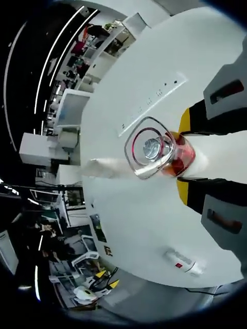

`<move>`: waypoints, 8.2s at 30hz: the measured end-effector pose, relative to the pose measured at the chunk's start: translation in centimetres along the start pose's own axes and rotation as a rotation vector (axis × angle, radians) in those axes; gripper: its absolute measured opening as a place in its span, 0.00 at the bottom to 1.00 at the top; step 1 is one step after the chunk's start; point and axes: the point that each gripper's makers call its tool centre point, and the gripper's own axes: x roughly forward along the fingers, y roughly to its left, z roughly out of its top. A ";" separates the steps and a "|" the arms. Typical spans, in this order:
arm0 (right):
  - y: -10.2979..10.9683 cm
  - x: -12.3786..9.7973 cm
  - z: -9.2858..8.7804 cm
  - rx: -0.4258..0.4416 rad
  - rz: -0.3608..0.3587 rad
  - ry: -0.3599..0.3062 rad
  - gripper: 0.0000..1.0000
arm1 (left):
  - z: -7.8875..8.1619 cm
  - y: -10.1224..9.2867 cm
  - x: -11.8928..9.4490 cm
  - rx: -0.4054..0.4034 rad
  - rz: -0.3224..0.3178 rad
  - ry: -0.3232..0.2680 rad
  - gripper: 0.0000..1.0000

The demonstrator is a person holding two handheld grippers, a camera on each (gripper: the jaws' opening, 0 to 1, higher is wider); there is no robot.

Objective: Arrange the skincare products in the storage area until every visible bottle or jar stands upright without overlapping.

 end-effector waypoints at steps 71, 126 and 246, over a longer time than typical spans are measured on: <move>6.5 -0.4 -2.7 0.326 -0.213 -0.117 0.34 | 0.6 0.3 -0.3 0.007 0.019 -0.028 0.34; 24.7 0.7 -6.9 0.224 -0.119 0.157 0.44 | 1.0 1.4 -1.2 0.060 0.090 -0.073 0.32; 41.1 0.8 6.5 -0.708 0.380 0.027 0.13 | 4.5 -6.2 -2.6 0.363 -0.180 -0.240 0.19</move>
